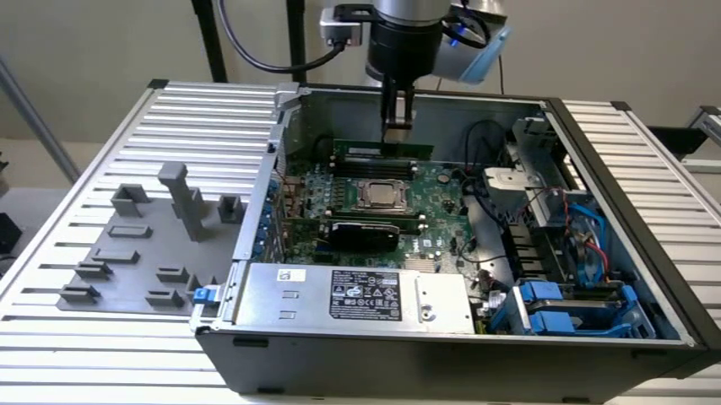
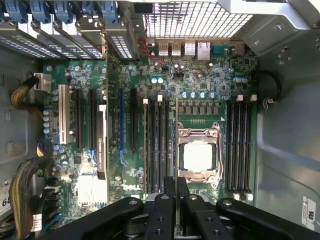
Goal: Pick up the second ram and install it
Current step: 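Insert the second ram into the second slot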
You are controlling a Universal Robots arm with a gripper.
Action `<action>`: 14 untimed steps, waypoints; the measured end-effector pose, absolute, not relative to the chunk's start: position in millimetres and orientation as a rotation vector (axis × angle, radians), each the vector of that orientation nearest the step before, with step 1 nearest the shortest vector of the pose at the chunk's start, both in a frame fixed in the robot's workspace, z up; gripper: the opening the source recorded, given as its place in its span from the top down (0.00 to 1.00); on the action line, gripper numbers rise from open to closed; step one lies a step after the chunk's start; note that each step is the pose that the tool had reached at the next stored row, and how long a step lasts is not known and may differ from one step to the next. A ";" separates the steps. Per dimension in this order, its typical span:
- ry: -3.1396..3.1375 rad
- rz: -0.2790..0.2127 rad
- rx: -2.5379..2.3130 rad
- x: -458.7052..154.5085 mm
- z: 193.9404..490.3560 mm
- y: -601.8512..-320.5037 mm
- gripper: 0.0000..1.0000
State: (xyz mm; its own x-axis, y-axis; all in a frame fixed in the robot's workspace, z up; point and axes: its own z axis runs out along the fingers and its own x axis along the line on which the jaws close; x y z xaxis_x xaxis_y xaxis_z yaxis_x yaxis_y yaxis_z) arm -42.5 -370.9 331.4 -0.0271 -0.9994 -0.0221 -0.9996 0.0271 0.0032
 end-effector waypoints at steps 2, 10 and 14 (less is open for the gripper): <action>2.242 0.028 -2.182 -41.9 327.8 -372.5 1.00; 2.242 0.028 -2.182 -39.0 313.3 -377.9 1.00; 2.242 0.028 -2.181 -38.4 306.0 -378.9 1.00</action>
State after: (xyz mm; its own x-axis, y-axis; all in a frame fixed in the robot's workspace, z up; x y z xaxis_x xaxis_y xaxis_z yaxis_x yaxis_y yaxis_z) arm -38.4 -378.9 306.0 -0.0274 -0.9994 -0.0221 -0.9996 0.0273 0.0032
